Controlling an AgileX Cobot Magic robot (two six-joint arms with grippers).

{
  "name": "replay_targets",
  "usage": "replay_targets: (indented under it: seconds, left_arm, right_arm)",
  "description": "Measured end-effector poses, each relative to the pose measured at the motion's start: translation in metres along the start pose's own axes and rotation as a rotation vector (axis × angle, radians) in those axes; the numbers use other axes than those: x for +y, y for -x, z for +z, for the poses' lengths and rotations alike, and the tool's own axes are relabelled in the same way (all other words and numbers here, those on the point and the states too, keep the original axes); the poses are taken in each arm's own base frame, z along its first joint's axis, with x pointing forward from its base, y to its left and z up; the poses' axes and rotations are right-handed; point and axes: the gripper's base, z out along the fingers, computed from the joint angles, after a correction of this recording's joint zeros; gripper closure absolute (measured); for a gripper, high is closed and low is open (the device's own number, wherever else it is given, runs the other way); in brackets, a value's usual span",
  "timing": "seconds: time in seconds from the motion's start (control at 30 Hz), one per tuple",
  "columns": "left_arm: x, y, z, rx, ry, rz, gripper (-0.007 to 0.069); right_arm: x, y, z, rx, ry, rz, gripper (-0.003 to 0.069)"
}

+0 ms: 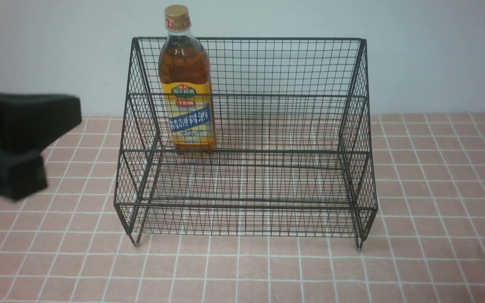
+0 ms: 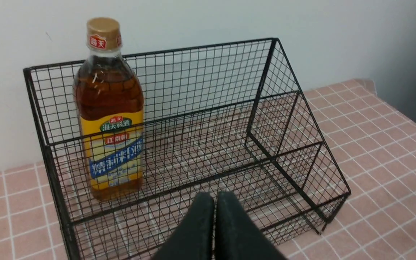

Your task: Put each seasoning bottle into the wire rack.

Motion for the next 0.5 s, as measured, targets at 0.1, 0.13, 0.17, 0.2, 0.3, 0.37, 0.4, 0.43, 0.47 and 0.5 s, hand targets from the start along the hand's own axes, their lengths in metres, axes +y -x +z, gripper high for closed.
replay_targets:
  seconds: [0.1,0.13,0.17,0.2,0.3,0.37,0.4,0.43,0.47,0.5]
  left_arm:
    - [-0.004,-0.001,-0.01,-0.009,-0.009,0.017,0.0631]
    - [-0.005,-0.001,-0.014,-0.016,-0.006,0.036,0.0631]
    - [-0.005,-0.002,-0.018,-0.021,0.001,0.063,0.0631]
    - [-0.005,-0.002,-0.022,-0.027,0.009,0.083,0.0631]
    - [-0.006,-0.002,-0.03,-0.046,0.03,0.122,0.0631]
    - [-0.007,-0.003,-0.042,-0.074,0.059,0.163,0.0631]
    - [-0.007,-0.003,-0.043,-0.074,0.06,0.165,0.0631]
    - [-0.007,-0.003,-0.048,-0.083,0.072,0.173,0.0631]
    - [-0.007,-0.004,-0.05,-0.085,0.083,0.174,0.0631]
    - [-0.006,-0.005,-0.052,-0.085,0.097,0.174,0.0631]
  right_arm:
    - [0.0,0.0,0.0,0.0,0.0,0.0,0.0671]
    - [0.0,0.0,0.0,0.0,0.0,0.0,0.0671]
    - [0.0,0.0,0.0,0.0,0.0,0.0,0.0671]
    - [0.0,0.0,0.0,0.0,0.0,0.0,0.0671]
    - [0.0,0.0,0.0,0.0,0.0,0.0,0.0671]
    - [0.0,0.0,0.0,0.0,0.0,0.0,0.0671]
    - [0.0,0.0,0.0,0.0,0.0,0.0,0.0671]
    - [0.0,0.0,0.0,0.0,0.0,0.0,0.0671]
    - [0.0,0.0,0.0,0.0,0.0,0.0,0.0671]
    - [0.0,0.0,0.0,0.0,0.0,0.0,0.0671]
